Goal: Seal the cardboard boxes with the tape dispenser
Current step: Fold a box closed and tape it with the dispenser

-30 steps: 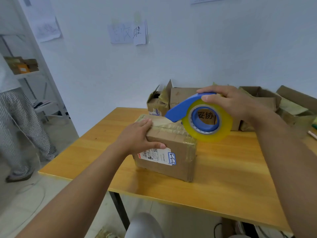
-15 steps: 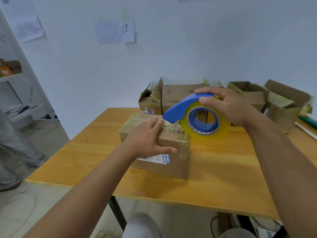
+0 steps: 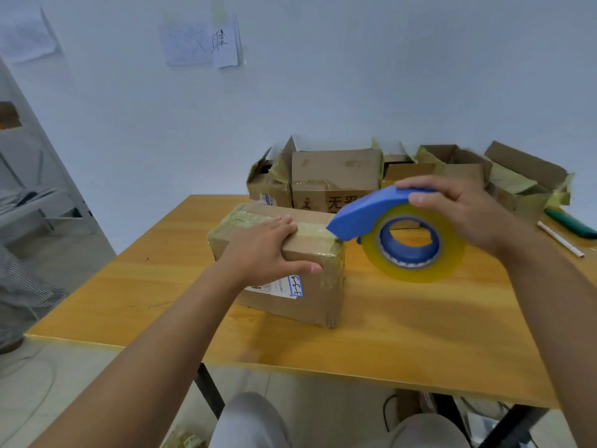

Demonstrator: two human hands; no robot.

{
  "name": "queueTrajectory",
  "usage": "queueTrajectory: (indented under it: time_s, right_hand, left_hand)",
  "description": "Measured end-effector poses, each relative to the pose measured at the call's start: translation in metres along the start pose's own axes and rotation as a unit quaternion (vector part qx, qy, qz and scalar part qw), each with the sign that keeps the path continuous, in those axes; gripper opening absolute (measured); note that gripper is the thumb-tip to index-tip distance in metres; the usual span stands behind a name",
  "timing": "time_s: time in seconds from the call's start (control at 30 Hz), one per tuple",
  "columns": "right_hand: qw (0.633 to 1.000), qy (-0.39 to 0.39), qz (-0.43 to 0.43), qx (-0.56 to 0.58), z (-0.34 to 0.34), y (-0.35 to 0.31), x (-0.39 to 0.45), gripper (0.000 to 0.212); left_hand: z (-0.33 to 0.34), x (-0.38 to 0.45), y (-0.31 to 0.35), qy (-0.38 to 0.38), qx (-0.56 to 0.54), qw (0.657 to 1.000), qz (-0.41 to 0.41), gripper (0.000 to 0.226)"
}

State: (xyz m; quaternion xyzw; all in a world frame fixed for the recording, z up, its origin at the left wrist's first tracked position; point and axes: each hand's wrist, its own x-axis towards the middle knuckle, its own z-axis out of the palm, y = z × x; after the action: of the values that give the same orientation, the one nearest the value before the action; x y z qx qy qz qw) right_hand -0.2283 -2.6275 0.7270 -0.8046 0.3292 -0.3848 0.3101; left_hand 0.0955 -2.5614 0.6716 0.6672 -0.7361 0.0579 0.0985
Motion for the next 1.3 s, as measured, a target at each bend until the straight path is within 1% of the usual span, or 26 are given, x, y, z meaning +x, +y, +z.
queueTrajectory:
  time_s: [0.07, 0.17, 0.3, 0.4, 0.47, 0.6, 0.7, 0.77, 0.9, 0.97, 1.07, 1.13, 1.2, 1.23, 1.3]
  right_hand:
    - [1.0, 0.009, 0.003, 0.009, 0.009, 0.01, -0.013, 0.018]
    - [0.999, 0.04, 0.004, 0.033, 0.019, 0.019, -0.022, 0.02]
    - [0.996, 0.059, 0.015, 0.066, 0.027, 0.019, -0.026, 0.019]
    - [0.995, 0.061, 0.011, 0.074, 0.033, 0.023, -0.032, 0.018]
    - [0.995, 0.064, 0.015, 0.074, 0.037, 0.028, -0.036, 0.019]
    - [0.992, 0.074, 0.026, 0.096, 0.041, 0.032, -0.048, 0.022]
    - [0.994, 0.065, 0.019, 0.09, 0.042, 0.03, -0.057, 0.023]
    - [0.994, 0.061, 0.02, 0.086, 0.039, 0.031, -0.066, 0.027]
    - [0.995, 0.061, 0.019, 0.071, 0.017, 0.042, -0.095, 0.023]
    - [0.997, 0.056, 0.013, 0.045, 0.005, 0.05, -0.113, 0.027]
    - [0.999, 0.03, 0.026, 0.02, -0.002, 0.056, -0.124, 0.034]
    - [1.0, 0.002, 0.024, -0.001, 0.004, 0.054, -0.117, 0.034]
    - [0.999, -0.024, 0.025, -0.023, 0.013, 0.051, -0.105, 0.031]
    - [0.999, -0.032, 0.029, -0.032, 0.017, 0.05, -0.098, 0.027]
    - [0.997, -0.045, 0.041, -0.041, 0.024, 0.051, -0.085, 0.018]
  left_hand:
    - [-0.003, -0.002, 0.003, 0.0, 0.009, 1.0, 0.001, 0.127]
    - [-0.006, -0.009, 0.011, 0.017, 0.036, 0.999, 0.021, 0.114]
    - [0.005, -0.01, 0.049, 0.043, 0.028, 0.997, 0.062, 0.106]
    - [0.013, -0.003, 0.061, 0.111, 0.02, 0.992, 0.064, 0.075]
    - [0.011, -0.002, 0.057, 0.12, 0.011, 0.99, 0.073, 0.064]
    - [0.012, -0.002, 0.053, 0.11, -0.007, 0.991, 0.077, 0.057]
    - [0.012, 0.001, 0.054, 0.109, 0.002, 0.992, 0.064, 0.056]
    - [0.012, 0.002, 0.052, 0.094, 0.007, 0.994, 0.048, 0.058]
    - [0.008, 0.0, 0.052, 0.061, 0.002, 0.998, 0.018, 0.059]
    - [0.005, -0.002, 0.054, 0.047, -0.002, 0.999, 0.022, 0.059]
    - [-0.003, -0.001, 0.06, 0.017, -0.013, 1.0, 0.021, 0.057]
    - [-0.01, 0.004, 0.067, -0.009, -0.064, 0.998, -0.01, 0.056]
    - [-0.012, 0.01, 0.079, -0.004, -0.121, 0.992, -0.04, 0.054]
    - [-0.011, 0.013, 0.084, 0.011, -0.124, 0.991, -0.052, 0.051]
    - [-0.004, 0.018, 0.092, 0.046, -0.083, 0.993, -0.071, 0.04]
